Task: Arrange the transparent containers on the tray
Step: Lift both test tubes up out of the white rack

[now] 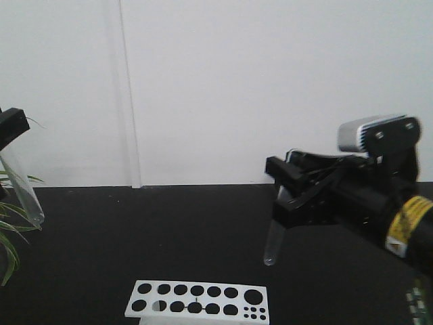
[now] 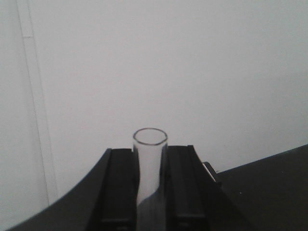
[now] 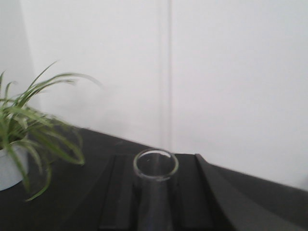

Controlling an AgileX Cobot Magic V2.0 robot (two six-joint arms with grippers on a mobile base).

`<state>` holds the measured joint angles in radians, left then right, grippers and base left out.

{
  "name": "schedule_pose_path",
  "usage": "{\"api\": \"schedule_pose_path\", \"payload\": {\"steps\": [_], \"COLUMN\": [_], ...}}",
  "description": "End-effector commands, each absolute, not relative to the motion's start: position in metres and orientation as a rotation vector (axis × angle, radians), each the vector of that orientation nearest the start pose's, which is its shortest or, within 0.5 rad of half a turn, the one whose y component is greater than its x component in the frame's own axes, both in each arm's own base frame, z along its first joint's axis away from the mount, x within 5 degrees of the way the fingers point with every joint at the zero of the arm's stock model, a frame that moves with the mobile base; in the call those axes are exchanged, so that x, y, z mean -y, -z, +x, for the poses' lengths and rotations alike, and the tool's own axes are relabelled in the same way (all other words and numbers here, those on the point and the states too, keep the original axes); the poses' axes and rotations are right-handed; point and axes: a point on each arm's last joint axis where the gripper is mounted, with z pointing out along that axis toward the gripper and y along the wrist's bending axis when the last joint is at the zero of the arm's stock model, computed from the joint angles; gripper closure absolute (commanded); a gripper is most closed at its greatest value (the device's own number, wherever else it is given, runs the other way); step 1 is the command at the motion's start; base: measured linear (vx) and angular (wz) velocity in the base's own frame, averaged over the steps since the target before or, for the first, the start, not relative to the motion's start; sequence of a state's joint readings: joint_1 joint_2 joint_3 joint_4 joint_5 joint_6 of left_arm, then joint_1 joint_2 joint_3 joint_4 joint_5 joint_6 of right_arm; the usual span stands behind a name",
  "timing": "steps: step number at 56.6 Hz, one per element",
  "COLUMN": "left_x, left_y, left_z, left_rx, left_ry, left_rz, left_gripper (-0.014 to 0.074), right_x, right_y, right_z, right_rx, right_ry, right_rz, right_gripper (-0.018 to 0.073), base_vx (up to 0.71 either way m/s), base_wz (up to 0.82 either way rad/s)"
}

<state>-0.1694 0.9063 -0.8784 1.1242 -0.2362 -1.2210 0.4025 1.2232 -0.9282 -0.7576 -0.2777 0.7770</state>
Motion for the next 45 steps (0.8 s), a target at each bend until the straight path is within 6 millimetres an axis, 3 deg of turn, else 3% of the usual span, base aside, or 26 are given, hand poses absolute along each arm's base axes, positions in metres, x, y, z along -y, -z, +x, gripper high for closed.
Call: {"api": "schedule_pose_path", "payload": {"steps": [1,8,17,45], "left_x": [0.053,0.057,0.064,0.062], "left_y": [-0.421,-0.39,-0.368,-0.366], "left_z": [0.183,0.184,0.18,0.182], "left_rx": [-1.416,-1.546,-1.679,-1.7], "left_ry": [0.428,0.473,0.512,0.499], "left_rz": [0.218,0.245,0.334,0.307], "left_gripper": [0.0597,0.0596,0.0596,0.0596], "right_x": [-0.108,-0.093,-0.09,-0.087], "right_y": [-0.409,-0.422,-0.412,-0.409], "right_z": [0.223,0.195,0.172,0.168], "right_rx": [-1.452,-1.455,-1.451,-1.46], "right_ry": [-0.44,-0.393,-0.418,-0.408], "right_rz": [-0.401,-0.341,-0.365,-0.357], "right_gripper": [0.0572,0.0572,0.0572,0.0572], "base_vx": [0.0,0.0,0.0,0.0], "base_wz": [0.0,0.0,0.0,0.0]}}
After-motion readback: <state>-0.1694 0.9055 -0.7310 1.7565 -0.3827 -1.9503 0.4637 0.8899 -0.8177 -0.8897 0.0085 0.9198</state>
